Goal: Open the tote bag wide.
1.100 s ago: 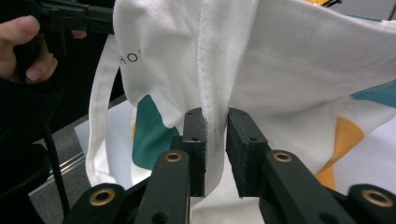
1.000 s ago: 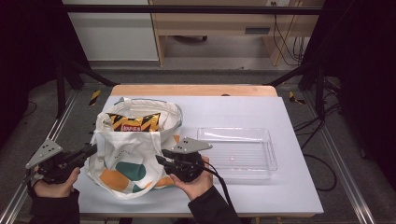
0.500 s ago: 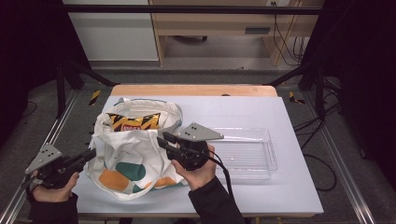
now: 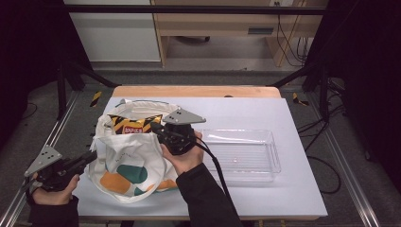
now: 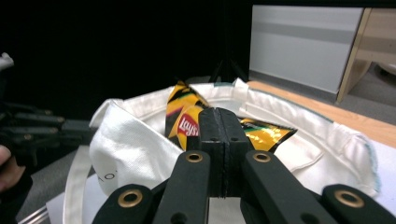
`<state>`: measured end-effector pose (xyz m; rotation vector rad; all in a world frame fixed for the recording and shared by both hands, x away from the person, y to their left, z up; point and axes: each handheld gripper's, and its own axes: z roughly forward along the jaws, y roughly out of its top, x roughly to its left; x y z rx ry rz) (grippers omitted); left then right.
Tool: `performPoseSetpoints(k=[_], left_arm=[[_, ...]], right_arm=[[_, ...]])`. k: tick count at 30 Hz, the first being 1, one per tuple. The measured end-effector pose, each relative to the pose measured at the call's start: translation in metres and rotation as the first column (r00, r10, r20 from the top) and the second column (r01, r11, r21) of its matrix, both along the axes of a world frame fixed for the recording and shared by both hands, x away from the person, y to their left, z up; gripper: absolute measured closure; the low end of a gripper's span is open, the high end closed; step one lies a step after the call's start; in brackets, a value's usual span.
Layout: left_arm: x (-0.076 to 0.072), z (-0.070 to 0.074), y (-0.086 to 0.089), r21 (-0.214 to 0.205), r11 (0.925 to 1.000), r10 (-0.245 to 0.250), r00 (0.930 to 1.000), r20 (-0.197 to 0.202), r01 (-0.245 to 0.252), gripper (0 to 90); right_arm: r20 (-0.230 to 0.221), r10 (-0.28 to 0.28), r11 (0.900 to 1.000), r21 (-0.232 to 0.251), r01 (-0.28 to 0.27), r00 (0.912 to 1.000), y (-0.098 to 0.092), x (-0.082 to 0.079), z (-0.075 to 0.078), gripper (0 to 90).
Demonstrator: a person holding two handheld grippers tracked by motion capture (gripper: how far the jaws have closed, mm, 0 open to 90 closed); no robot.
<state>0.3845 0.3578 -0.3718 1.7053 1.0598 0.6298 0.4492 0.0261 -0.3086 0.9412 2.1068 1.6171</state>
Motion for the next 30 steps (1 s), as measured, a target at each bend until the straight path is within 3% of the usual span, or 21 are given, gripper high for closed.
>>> performPoseSetpoints(k=[4, 9, 12, 17, 22, 30], left_arm=[[0.000, 0.001, 0.000, -0.004, 1.0000, 0.008, 0.9999, 0.008, -0.008, 86.1], [0.000, 0.003, 0.003, -0.039, 0.9990, 0.022, 0.9997, 0.011, -0.021, 76.3], [-0.001, 0.005, 0.005, -0.057, 0.9978, 0.035, 0.9992, 0.022, -0.033, 66.5], [-0.006, 0.017, 0.009, -0.098, 0.9945, 0.043, 0.9972, 0.062, -0.036, 61.6], [-0.007, 0.032, 0.011, -0.112, 0.9934, 0.035, 0.9947, 0.097, -0.024, 68.7], [0.008, 0.040, -0.008, -0.070, 0.9974, -0.011, 0.9962, 0.086, 0.017, 82.7]], right_arm=[[-0.020, 0.020, 0.9996, -0.021, -0.021, 0.9996, 0.004, -0.002, -0.006, 90.0], [-0.030, 0.039, 0.9983, -0.043, -0.041, 0.9988, 0.007, -0.010, -0.016, 90.0], [-0.049, 0.046, 0.9977, -0.048, -0.048, 0.9977, 0.008, -0.012, -0.025, 90.0], [-0.051, 0.049, 0.9971, -0.056, -0.052, 0.9975, 0.009, -0.015, -0.030, 90.0], [-0.052, 0.064, 0.9955, -0.067, -0.067, 0.9966, 0.012, -0.022, -0.038, 90.0], [-0.055, 0.084, 0.9934, -0.073, -0.088, 0.9949, 0.013, -0.031, -0.047, 90.0]])
